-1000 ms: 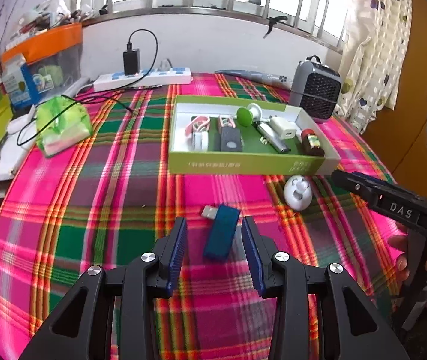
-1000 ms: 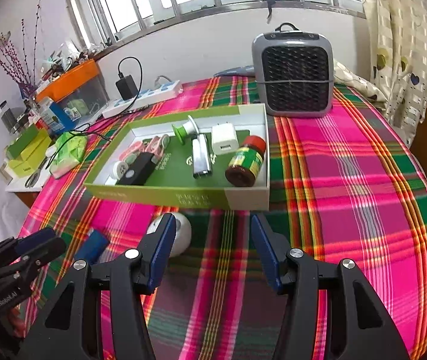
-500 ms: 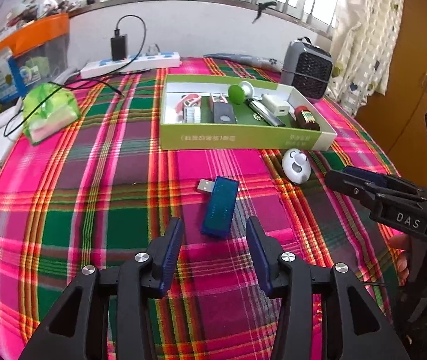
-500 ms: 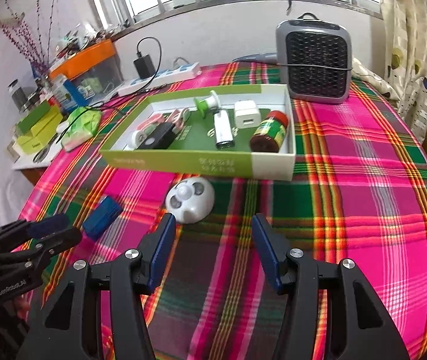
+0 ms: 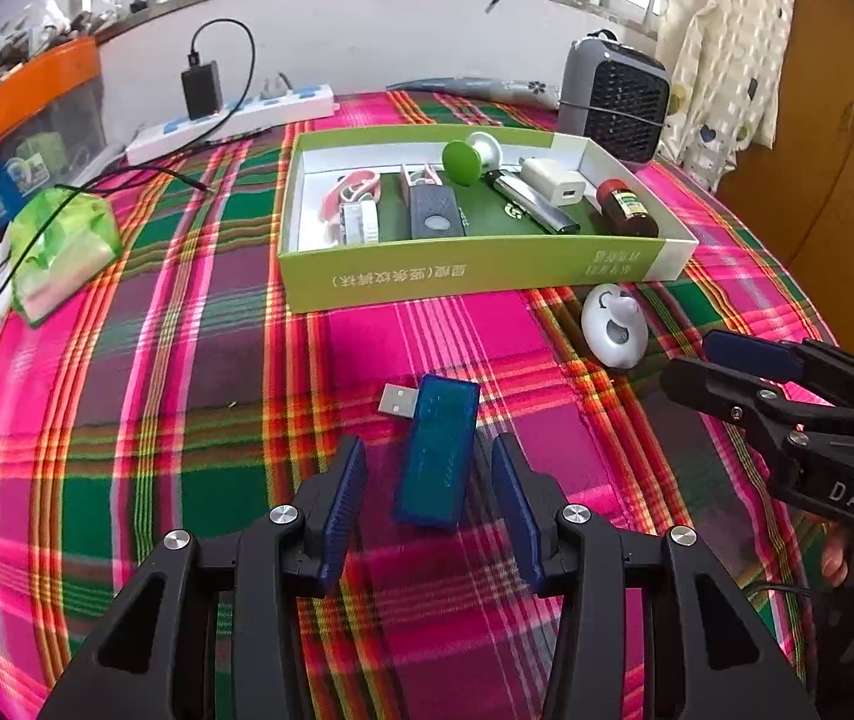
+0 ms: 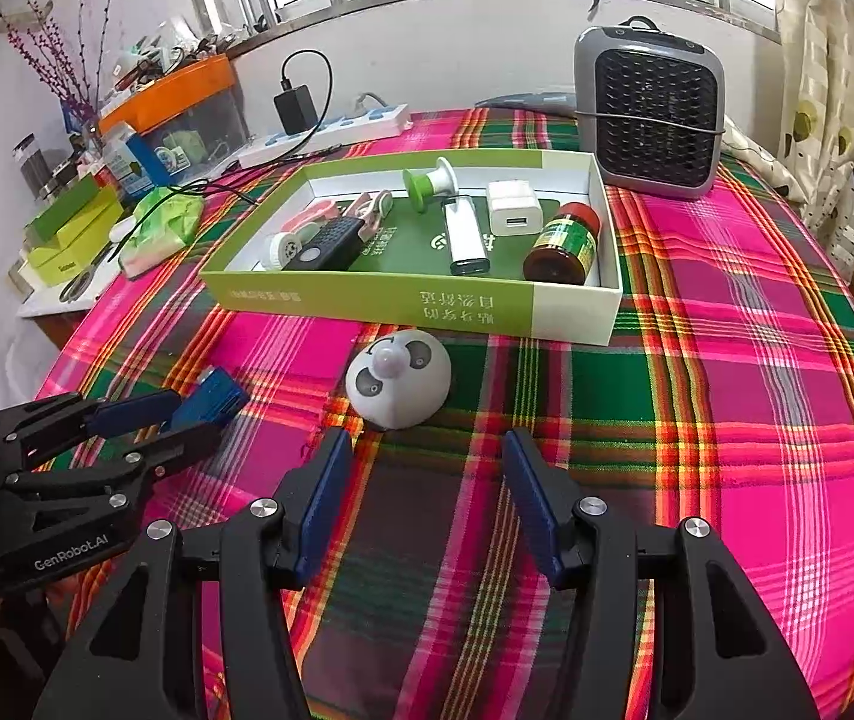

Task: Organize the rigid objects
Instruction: 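Grasp the blue USB stick with the left gripper while the right approaches the white gadget, then close the right gripper on the white panda-face gadget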

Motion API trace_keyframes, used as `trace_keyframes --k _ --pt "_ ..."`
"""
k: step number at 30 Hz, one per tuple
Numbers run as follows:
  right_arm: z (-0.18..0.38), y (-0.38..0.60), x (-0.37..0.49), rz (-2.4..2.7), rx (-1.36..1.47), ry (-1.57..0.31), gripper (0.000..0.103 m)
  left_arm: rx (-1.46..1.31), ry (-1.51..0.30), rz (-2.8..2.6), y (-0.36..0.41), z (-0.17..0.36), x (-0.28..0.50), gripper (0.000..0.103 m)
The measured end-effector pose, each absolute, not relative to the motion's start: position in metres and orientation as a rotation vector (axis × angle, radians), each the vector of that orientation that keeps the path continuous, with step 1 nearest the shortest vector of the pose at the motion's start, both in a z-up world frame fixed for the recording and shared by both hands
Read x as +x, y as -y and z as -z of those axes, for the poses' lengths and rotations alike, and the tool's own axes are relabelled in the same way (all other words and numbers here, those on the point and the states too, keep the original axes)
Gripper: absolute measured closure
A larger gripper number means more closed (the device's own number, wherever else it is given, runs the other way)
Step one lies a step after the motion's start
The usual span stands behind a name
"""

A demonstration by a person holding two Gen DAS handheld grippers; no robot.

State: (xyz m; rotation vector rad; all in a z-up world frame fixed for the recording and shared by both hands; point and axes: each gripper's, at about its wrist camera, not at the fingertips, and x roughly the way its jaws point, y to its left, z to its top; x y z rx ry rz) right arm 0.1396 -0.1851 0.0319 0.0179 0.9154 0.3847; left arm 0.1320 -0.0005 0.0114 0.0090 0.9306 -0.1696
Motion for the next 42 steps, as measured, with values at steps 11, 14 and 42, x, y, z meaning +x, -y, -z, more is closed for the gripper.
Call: trace_keyframes --k 11,14,42 --pt "-0.029 0.181 0.144 -0.385 0.009 -0.931 0.049 0.019 -0.915 0.143 -0.001 -0.011 0.137 0.060" --pt "-0.028 0.180 0.145 -0.386 0.007 -0.934 0.049 0.000 -0.916 0.147 -0.004 -0.011 0.137 0.062" --pt "-0.027 0.155 0.166 -0.363 -0.029 -0.924 0.049 -0.099 -0.903 0.063 -0.038 -0.011 0.138 0.070"
